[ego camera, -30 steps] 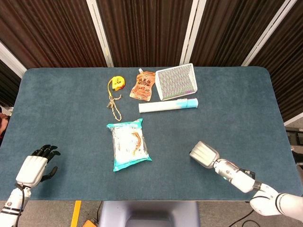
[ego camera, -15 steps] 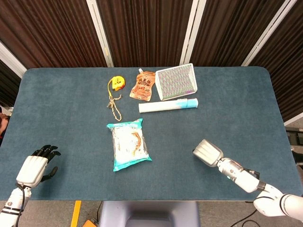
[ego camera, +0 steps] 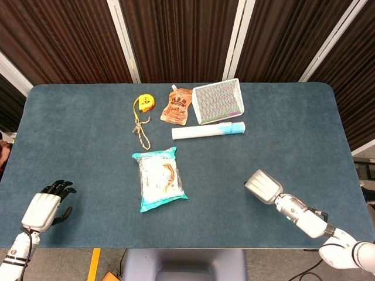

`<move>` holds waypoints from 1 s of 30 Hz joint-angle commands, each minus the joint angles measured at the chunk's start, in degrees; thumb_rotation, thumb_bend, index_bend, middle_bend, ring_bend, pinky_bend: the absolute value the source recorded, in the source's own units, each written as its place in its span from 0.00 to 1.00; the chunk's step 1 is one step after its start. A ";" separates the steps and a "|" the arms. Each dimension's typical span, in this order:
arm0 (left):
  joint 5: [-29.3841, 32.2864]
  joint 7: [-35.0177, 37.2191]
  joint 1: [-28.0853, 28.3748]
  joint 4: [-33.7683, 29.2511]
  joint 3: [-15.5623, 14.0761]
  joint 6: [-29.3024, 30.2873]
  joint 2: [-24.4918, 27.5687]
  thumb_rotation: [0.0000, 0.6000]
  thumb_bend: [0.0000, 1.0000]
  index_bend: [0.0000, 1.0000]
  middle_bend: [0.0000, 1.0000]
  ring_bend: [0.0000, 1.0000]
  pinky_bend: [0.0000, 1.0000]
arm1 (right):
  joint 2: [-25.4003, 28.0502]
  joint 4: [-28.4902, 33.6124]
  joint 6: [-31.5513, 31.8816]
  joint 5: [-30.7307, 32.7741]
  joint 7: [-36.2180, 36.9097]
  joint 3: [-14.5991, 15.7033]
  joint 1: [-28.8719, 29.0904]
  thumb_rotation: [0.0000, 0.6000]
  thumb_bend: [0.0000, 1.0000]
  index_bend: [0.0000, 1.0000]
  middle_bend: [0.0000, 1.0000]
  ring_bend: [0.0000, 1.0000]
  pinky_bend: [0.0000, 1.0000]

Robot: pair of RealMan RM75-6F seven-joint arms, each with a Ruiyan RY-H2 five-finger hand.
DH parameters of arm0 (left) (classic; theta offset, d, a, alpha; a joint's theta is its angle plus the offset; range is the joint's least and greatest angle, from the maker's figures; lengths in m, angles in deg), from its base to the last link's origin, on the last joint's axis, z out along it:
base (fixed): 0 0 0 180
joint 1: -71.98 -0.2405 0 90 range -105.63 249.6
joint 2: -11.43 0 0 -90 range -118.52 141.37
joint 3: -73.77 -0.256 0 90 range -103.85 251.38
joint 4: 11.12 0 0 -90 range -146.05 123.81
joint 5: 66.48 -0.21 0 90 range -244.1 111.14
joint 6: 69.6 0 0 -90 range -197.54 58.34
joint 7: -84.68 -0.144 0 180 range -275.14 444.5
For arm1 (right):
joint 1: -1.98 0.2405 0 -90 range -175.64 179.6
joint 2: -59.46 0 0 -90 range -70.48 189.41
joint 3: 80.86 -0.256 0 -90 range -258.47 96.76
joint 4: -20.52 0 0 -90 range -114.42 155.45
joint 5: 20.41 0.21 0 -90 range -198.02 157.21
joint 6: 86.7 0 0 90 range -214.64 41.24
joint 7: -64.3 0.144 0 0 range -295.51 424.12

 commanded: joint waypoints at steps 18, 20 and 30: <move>0.01 -0.35 0.10 -0.14 -0.19 -0.34 -0.05 1.00 0.37 0.34 0.20 0.16 0.32 | -1.23 -2.17 1.59 -1.12 3.40 -0.46 0.03 1.00 0.37 0.73 0.96 0.87 1.00; -0.03 -0.39 0.11 -0.14 -0.20 -0.34 -0.05 1.00 0.37 0.34 0.20 0.16 0.32 | -1.21 -2.19 1.78 -1.20 3.43 -0.45 -0.05 1.00 0.37 0.73 0.96 0.87 1.00; -0.06 -0.45 0.10 -0.15 -0.27 -0.33 -0.07 1.00 0.37 0.34 0.20 0.16 0.32 | 0.43 0.91 8.26 -4.29 6.51 -0.15 -1.58 1.00 0.37 0.71 0.96 0.87 1.00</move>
